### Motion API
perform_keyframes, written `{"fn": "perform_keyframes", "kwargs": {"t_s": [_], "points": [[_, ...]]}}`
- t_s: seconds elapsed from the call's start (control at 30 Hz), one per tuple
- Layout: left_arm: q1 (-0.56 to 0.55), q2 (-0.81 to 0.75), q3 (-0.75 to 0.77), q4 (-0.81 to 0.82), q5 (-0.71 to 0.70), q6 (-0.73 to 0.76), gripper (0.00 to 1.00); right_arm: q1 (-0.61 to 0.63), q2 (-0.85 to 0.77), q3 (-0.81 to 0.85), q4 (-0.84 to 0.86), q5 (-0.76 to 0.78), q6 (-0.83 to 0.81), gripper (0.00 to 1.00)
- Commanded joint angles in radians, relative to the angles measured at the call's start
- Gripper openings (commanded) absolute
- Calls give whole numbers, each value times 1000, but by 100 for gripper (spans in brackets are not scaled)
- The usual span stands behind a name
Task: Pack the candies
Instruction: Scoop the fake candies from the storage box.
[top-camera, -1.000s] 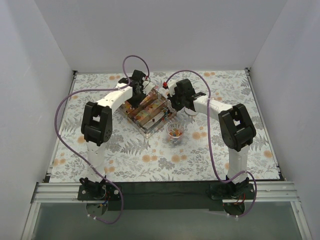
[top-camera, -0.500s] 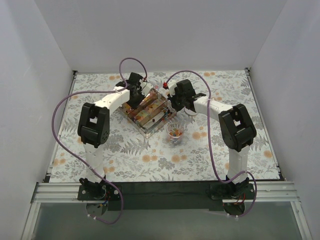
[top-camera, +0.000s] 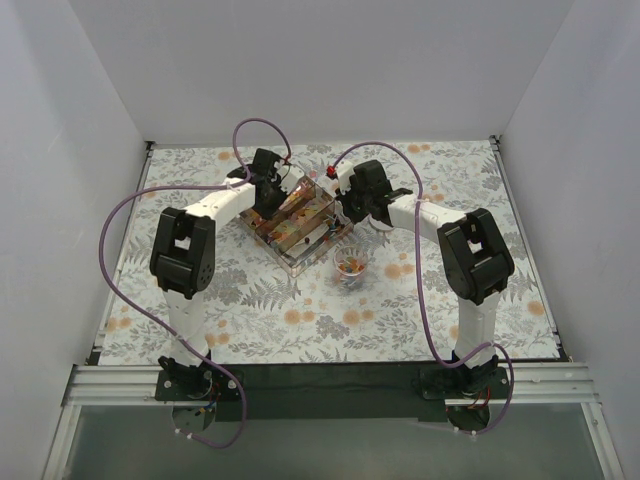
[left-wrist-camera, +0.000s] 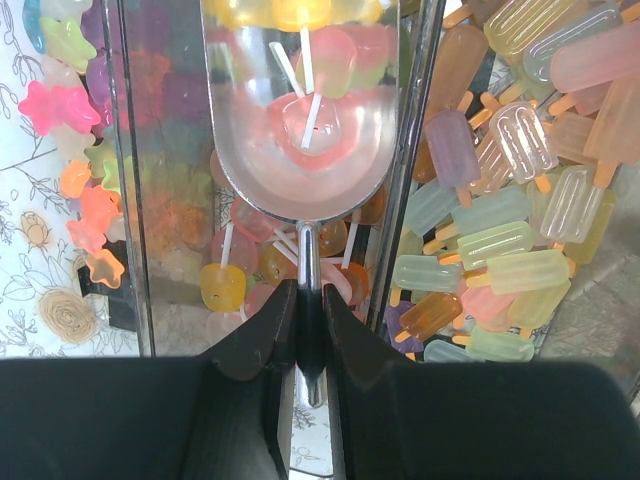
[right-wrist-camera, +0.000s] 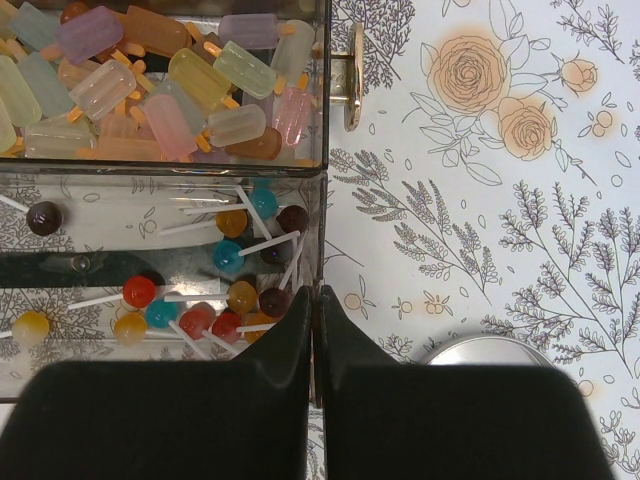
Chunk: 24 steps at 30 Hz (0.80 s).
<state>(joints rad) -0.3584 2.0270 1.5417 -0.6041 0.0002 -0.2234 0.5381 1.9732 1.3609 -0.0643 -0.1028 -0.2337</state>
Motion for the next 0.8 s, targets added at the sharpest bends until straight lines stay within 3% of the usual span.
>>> {"fn": "perform_keyframes", "kwargs": {"t_s": [0.0,0.33,0.77], "points": [[-11,-68,-9,33,96,19,0,30,7,-25,8,-14,0,1],[-17,-91,86,-10,155,13,1,30,-30,1,6,-31,-1,1],[-17,-83,-6,63,253,-18,0,30,-28,-8,8,-40,19,1]]}}
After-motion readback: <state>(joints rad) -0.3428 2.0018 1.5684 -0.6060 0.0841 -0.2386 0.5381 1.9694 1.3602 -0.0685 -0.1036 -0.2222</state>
